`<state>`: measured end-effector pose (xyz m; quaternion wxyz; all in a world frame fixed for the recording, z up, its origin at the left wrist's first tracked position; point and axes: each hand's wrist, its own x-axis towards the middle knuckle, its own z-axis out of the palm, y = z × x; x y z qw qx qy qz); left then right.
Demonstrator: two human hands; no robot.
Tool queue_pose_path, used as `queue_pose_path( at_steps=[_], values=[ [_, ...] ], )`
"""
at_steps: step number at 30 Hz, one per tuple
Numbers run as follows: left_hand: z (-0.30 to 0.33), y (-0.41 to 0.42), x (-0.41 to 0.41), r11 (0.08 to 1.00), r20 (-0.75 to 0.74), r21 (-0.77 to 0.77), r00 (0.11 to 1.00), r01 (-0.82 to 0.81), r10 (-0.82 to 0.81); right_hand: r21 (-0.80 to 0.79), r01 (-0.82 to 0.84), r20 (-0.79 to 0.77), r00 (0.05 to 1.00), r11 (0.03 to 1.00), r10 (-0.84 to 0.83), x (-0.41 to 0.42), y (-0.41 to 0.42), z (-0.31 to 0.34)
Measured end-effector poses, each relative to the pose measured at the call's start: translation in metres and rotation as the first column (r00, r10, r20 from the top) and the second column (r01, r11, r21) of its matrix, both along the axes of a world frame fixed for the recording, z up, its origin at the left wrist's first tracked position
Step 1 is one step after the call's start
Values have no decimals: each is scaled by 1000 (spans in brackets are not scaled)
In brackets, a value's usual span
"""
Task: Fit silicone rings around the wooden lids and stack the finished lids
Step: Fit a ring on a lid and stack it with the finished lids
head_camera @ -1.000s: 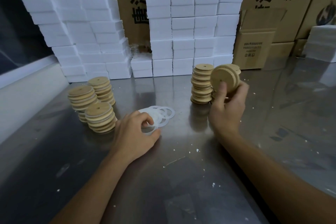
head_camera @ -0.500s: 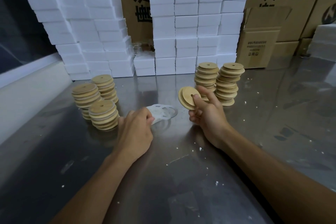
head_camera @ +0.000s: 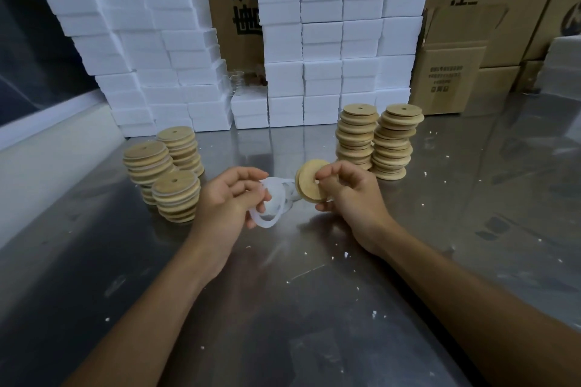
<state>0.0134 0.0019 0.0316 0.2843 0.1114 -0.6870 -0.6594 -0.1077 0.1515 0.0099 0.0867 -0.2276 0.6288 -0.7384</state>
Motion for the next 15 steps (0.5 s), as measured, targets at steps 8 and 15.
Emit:
queue_pose_path(
  at_steps=[8,15],
  values=[
    [1,8,0,993,-41,107,999,40,-36,85,-232,-22,972,969,234,11,3,9],
    [-5,13,-3,991,37,46,992,-123,121,115,-148,-190,967,982,168,12,-3,2]
  ],
)
